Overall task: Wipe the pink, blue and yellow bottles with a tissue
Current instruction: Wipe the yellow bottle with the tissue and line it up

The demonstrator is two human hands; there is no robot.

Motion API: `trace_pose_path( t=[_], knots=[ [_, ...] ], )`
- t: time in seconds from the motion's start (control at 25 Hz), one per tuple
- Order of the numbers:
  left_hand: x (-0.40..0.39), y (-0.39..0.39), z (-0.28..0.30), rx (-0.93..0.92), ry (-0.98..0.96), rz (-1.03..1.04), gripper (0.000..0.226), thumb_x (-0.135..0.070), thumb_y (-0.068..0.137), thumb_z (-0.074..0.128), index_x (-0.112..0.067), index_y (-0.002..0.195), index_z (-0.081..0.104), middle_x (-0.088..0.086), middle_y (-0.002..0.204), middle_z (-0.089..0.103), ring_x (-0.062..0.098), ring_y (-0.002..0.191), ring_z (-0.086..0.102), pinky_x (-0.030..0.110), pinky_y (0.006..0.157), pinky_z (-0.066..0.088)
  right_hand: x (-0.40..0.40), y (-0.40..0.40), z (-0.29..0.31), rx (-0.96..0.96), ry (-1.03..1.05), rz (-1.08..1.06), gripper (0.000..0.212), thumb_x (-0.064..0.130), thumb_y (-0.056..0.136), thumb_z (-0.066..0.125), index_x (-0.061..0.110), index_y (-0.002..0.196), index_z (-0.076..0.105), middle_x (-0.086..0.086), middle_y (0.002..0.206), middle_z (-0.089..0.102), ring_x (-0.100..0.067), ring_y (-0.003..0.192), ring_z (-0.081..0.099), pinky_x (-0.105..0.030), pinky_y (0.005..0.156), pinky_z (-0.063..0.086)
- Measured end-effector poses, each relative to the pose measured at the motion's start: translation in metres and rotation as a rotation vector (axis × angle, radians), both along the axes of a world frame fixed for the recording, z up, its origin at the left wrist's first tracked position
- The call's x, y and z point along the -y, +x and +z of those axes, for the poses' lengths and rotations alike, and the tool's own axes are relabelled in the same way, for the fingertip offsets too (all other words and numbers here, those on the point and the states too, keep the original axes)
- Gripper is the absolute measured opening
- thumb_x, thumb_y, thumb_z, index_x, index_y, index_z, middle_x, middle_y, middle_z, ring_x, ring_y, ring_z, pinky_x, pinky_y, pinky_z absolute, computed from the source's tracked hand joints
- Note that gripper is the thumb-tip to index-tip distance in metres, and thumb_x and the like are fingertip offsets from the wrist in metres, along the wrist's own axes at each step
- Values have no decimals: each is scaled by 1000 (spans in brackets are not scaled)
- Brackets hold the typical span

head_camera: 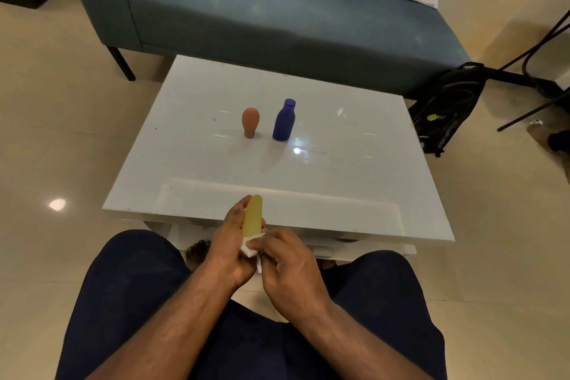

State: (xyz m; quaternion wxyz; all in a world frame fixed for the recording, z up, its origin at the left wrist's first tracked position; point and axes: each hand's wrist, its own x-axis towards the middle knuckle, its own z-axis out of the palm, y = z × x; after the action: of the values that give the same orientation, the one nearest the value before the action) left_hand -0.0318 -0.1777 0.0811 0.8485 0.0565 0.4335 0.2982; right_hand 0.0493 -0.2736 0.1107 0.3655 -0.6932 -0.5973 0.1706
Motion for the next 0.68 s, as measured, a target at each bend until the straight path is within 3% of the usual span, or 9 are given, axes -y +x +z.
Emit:
trace_pose_path(
  t=[0.16, 0.24, 0.36, 0.52, 0.56, 0.68],
  knots=[
    [3, 1, 7, 20, 68, -28, 42, -50, 97, 55, -29, 131, 66, 5, 92, 63, 16, 76, 67, 33, 60, 59, -7, 8, 1, -28, -4, -32, 28, 1, 85, 57, 20, 101, 71, 6, 96, 60, -1, 89, 56, -12, 77, 46],
    [6, 2, 10, 65, 45, -48, 42, -47, 95, 60, -24, 130, 65, 6, 89, 67, 18, 79, 72, 36, 64, 61, -14, 12, 3, -45, -32, -62, 29, 0, 85, 57, 20, 101, 71, 7, 95, 59, -3, 87, 58, -14, 75, 48],
    [2, 2, 9, 77, -16, -2, 39, -34, 98, 59, -13, 131, 62, 10, 100, 67, 23, 84, 72, 39, 64, 61, -16, 13, 8, -82, -50, -78, 31, 0, 85, 56, 22, 100, 72, 9, 94, 60, -4, 88, 59, -16, 76, 49],
    [-8, -3, -1, 1, -41, 11, 44, -36, 105, 48, -12, 142, 52, 12, 114, 72, 30, 98, 69, 45, 84, 57, -10, 23, 9, -100, -39, -174, 28, 2, 85, 58, 23, 98, 72, 12, 93, 62, -2, 91, 59, -15, 75, 48],
    [-9, -4, -2, -10, -38, 11, 45, -36, 104, 50, -12, 141, 51, 14, 113, 71, 30, 97, 68, 44, 83, 60, -8, 23, 10, -96, -33, -171, 28, 2, 85, 59, 22, 98, 72, 12, 93, 61, -2, 90, 59, -15, 74, 48],
    [-7, -2, 4, 3, -49, -10, 42, -34, 95, 64, 1, 119, 60, 21, 101, 66, 30, 86, 70, 38, 59, 64, -4, 18, 11, -80, -1, -125, 25, 2, 86, 61, 19, 100, 72, 8, 94, 58, -4, 87, 58, -12, 71, 47]
  ],
)
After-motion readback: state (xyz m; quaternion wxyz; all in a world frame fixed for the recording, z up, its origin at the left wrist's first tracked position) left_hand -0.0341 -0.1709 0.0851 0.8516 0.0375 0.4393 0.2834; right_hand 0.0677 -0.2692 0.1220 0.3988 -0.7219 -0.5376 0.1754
